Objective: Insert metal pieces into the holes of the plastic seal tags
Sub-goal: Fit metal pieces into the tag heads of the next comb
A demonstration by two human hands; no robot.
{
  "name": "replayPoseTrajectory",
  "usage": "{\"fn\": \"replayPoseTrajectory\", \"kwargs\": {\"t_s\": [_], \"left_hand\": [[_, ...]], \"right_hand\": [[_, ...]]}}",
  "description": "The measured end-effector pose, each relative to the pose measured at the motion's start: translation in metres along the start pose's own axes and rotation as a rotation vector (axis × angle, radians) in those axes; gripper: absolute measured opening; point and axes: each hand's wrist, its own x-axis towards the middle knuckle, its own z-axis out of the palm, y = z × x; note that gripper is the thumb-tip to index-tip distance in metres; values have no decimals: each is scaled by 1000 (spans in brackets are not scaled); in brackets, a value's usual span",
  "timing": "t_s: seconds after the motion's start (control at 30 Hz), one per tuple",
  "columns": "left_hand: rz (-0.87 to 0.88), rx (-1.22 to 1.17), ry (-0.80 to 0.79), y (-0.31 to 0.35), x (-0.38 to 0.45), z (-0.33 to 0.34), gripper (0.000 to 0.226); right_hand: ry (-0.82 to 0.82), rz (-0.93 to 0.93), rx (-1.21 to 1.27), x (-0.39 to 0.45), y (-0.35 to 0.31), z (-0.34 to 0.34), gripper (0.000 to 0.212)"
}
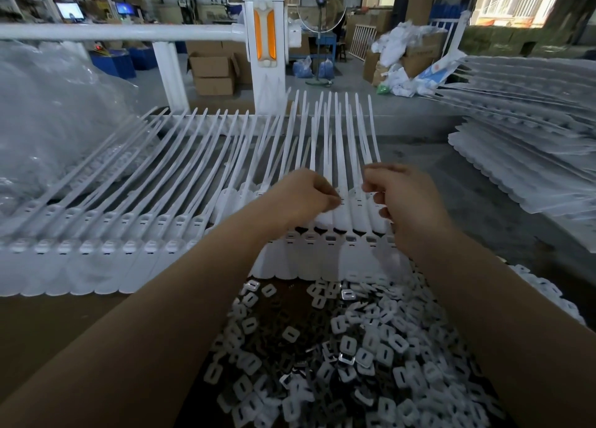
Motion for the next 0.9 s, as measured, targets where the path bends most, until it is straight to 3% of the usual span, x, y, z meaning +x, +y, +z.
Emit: {"fn": "replayPoseTrajectory", "kwargs": {"t_s": [0.17, 0.3, 0.53, 0.8, 0.9], "left_hand": [[7, -56, 109, -20, -1, -16, 8], [50, -35, 210, -30, 2, -7, 9], [113, 26, 192, -37, 4, -4, 13], [121, 42, 175, -36, 3, -4, 9], [106, -36, 154, -34, 1, -8, 5]], "right_hand": [[-708, -372, -476, -24, -9, 10, 10], [-969, -535, -691, -39, -6, 24, 8], [-1085, -601, -848, -50, -5, 33, 19], [-1050, -730, -877, -51, -3, 37, 13], [-926, -670, -795, -45, -1, 35, 5]]}}
